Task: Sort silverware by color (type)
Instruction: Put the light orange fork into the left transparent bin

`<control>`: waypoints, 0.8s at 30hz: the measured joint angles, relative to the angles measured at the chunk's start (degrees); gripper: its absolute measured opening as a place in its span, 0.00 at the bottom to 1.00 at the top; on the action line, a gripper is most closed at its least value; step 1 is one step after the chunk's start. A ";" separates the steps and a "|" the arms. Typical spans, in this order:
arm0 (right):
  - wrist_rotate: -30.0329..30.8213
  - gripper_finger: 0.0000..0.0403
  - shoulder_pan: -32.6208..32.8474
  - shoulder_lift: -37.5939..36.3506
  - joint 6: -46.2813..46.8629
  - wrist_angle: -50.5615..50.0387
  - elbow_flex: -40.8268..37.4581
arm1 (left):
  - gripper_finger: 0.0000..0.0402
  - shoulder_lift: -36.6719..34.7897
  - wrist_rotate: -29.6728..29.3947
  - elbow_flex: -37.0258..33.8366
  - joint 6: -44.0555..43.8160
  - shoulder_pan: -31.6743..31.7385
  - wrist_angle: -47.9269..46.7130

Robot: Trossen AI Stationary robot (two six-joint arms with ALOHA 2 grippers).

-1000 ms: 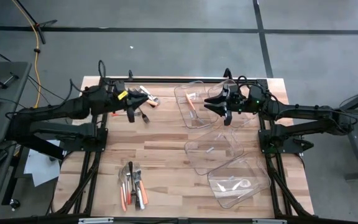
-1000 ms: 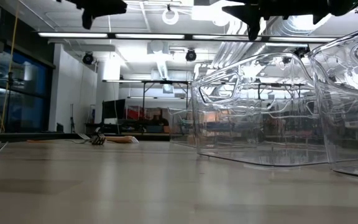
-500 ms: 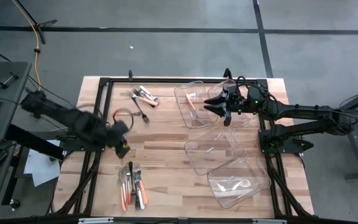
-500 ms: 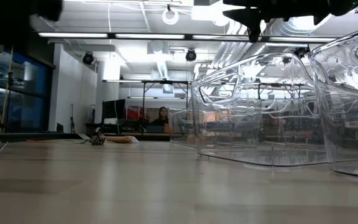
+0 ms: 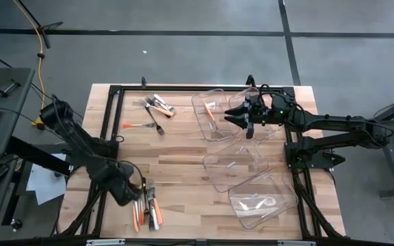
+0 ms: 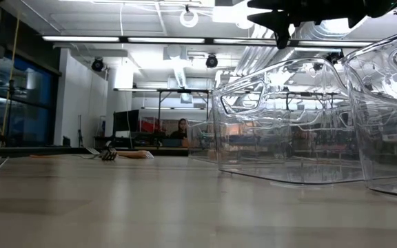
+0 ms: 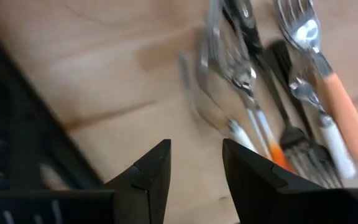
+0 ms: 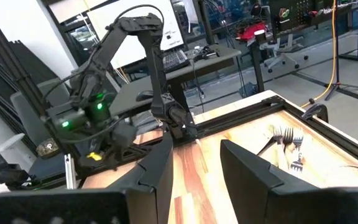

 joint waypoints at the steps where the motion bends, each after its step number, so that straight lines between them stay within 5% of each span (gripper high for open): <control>1: 0.07 0.29 -0.19 0.00 0.00 -0.07 0.00 | 0.33 0.85 0.00 0.00 -0.29 -0.31 1.63; 24: 0.28 0.29 -1.79 0.02 0.00 -1.99 0.02 | 0.33 10.87 0.25 0.00 -4.36 -0.47 5.52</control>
